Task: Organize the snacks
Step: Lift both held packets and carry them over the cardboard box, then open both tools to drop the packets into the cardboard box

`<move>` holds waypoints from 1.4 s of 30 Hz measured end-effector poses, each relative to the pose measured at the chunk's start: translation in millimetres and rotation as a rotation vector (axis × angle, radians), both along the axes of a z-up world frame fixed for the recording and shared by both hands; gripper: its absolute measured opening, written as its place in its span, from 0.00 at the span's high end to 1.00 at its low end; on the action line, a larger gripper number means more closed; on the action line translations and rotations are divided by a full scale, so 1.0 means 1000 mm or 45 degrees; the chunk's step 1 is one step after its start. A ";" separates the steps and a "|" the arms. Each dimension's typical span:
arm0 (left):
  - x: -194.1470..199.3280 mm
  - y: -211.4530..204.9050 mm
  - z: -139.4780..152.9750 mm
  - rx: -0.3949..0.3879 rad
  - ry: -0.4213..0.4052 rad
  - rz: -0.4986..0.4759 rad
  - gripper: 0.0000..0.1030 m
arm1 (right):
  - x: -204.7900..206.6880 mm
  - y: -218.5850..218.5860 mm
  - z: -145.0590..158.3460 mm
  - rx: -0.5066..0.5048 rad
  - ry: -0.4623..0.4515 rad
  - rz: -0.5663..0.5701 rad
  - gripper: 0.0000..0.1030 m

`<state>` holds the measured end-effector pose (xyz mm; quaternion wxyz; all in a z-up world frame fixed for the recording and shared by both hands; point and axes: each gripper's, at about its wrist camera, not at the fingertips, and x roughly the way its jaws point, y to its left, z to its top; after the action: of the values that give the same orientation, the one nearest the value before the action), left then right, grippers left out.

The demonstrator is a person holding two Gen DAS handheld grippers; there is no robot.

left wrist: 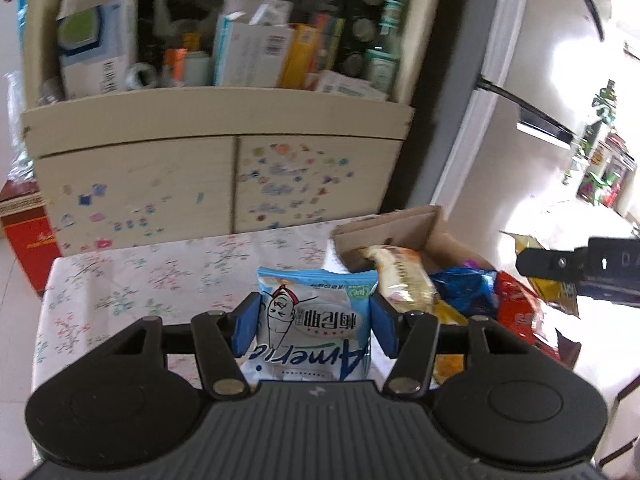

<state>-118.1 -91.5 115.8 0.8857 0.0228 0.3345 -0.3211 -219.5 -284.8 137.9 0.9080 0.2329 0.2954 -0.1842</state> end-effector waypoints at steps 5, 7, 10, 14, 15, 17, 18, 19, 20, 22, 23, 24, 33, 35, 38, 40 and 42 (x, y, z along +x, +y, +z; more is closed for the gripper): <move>-0.014 -0.022 -0.001 -0.028 -0.006 -0.114 0.45 | -0.014 -0.021 -0.002 0.048 -0.005 -0.072 0.49; -0.022 -0.033 -0.002 -0.041 -0.002 -0.170 0.45 | -0.020 -0.028 -0.003 0.072 -0.002 -0.100 0.49; -0.032 -0.047 -0.006 -0.059 0.005 -0.240 0.45 | -0.026 -0.035 -0.005 0.092 0.001 -0.134 0.49; -0.042 -0.066 -0.011 -0.061 0.005 -0.312 0.45 | -0.032 -0.042 -0.008 0.108 0.016 -0.176 0.49; -0.044 -0.070 -0.012 -0.059 0.005 -0.327 0.45 | -0.032 -0.044 -0.009 0.112 0.021 -0.184 0.49; -0.048 -0.079 -0.015 -0.055 0.008 -0.349 0.45 | -0.034 -0.047 -0.011 0.122 0.033 -0.199 0.49; -0.049 -0.082 -0.017 -0.052 0.011 -0.360 0.45 | -0.034 -0.049 -0.013 0.130 0.039 -0.208 0.49; -0.051 -0.086 -0.020 -0.047 0.015 -0.374 0.45 | -0.034 -0.050 -0.014 0.140 0.045 -0.216 0.49; -0.053 -0.088 -0.022 -0.043 0.019 -0.383 0.44 | -0.035 -0.051 -0.016 0.154 0.052 -0.222 0.49; -0.055 -0.095 -0.028 -0.027 0.029 -0.393 0.41 | -0.034 -0.053 -0.020 0.186 0.067 -0.230 0.48; -0.056 -0.098 -0.030 -0.018 0.034 -0.398 0.38 | -0.034 -0.054 -0.022 0.197 0.074 -0.238 0.46; -0.057 -0.100 -0.032 -0.015 0.035 -0.402 0.32 | -0.034 -0.055 -0.023 0.206 0.076 -0.246 0.45; -0.059 -0.099 -0.025 0.034 0.021 -0.359 0.10 | -0.034 -0.054 -0.021 0.204 0.059 -0.265 0.36; -0.057 -0.099 -0.025 0.067 0.042 -0.336 0.09 | -0.032 -0.053 -0.019 0.206 0.055 -0.266 0.33; -0.055 -0.096 -0.024 0.109 0.054 -0.306 0.09 | -0.032 -0.050 -0.015 0.193 0.053 -0.261 0.23; -0.055 -0.094 -0.022 0.128 0.054 -0.295 0.09 | -0.031 -0.046 -0.011 0.165 0.052 -0.251 0.23; -0.054 -0.092 -0.020 0.155 0.059 -0.286 0.08 | -0.030 -0.042 -0.006 0.135 0.052 -0.232 0.17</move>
<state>-172.1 -183.4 95.6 0.8331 0.1063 0.3692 -0.3978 -249.6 -326.8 131.5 0.8677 0.3025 0.3010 -0.2549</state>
